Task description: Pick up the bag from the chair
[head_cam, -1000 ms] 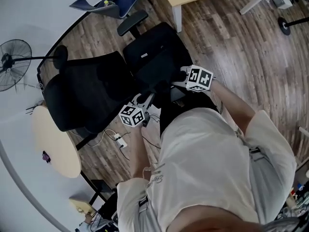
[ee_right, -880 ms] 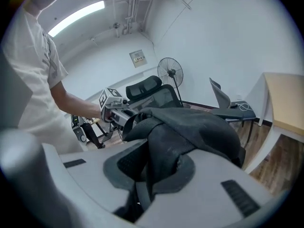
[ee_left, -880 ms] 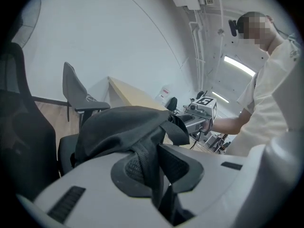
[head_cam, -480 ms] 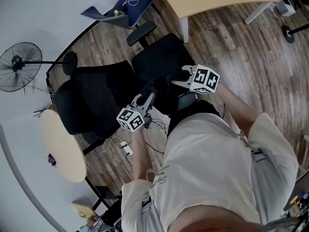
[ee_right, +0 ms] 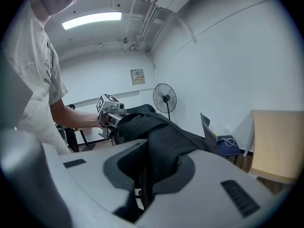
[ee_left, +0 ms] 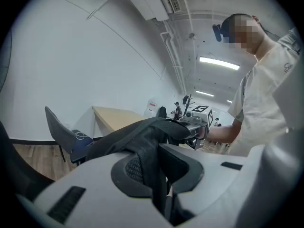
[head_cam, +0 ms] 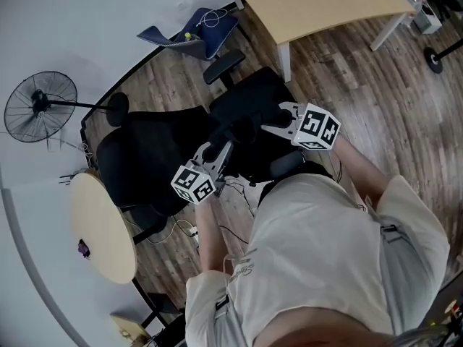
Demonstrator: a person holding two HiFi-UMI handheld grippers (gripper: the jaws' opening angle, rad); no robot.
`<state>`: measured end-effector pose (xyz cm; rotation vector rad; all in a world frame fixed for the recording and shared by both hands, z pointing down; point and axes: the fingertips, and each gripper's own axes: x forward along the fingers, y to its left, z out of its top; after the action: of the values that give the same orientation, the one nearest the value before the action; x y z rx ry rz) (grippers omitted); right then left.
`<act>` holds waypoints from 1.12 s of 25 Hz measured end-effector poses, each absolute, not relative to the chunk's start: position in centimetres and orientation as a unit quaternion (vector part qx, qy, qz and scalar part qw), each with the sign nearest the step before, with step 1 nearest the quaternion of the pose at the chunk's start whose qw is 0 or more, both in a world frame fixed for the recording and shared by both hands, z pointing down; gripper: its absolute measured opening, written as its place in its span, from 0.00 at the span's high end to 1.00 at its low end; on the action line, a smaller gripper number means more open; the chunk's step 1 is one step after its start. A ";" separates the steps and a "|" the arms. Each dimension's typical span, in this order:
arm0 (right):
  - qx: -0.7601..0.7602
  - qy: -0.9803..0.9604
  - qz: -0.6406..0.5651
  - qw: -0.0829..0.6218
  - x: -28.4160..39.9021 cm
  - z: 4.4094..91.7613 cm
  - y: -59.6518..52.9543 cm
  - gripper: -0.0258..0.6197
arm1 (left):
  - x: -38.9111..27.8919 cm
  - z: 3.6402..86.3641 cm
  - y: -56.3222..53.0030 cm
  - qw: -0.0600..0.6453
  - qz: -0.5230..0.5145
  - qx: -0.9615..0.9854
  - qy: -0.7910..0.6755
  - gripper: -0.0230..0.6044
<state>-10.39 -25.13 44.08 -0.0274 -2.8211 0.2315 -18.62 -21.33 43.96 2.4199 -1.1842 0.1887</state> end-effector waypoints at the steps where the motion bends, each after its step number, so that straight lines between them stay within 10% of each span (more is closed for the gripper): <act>1: -0.006 -0.986 0.074 0.151 -10.7 43.4 -25.3 0.91 | -18.9 43.3 -21.6 0.209 0.069 0.876 -0.429 0.89; 28: 0.055 -0.994 0.017 0.090 -11.4 34.6 -26.6 0.92 | -18.6 34.5 -21.7 0.114 -0.001 0.889 -0.443 0.89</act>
<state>-11.39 -26.60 34.63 0.1650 -2.9559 0.0506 -18.59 -21.67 34.50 2.6076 -1.3001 -0.0028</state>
